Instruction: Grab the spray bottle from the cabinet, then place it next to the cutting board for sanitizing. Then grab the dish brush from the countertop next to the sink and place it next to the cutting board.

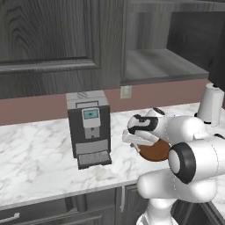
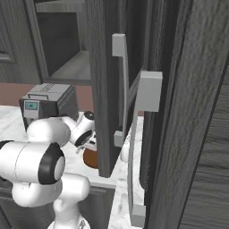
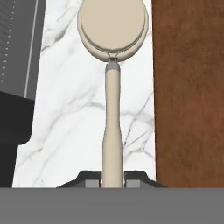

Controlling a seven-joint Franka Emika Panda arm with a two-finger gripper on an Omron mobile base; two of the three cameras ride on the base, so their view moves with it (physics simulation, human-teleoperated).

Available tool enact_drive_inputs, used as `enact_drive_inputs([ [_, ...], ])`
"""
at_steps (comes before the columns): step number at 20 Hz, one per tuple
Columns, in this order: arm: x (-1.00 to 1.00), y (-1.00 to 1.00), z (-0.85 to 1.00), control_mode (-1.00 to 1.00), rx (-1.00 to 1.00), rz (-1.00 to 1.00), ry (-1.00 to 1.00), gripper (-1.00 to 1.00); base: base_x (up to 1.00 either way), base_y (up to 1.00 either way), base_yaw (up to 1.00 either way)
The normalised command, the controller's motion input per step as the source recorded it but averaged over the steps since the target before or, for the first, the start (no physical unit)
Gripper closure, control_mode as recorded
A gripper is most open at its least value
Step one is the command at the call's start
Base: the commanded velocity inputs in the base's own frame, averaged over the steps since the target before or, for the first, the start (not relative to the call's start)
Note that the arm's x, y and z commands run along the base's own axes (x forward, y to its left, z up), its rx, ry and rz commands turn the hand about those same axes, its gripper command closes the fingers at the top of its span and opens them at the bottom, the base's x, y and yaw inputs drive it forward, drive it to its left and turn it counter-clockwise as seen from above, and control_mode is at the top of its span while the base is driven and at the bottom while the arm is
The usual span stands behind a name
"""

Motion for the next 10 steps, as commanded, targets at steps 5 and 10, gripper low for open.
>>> enact_drive_inputs([
  [5,0.21,0.01,-0.27,-1.00,0.00,0.00,0.00,1.00,0.00,0.00,0.00],
  [10,0.19,0.01,-0.27,-1.00,0.00,0.00,0.00,1.00,0.00,0.00,0.00],
])
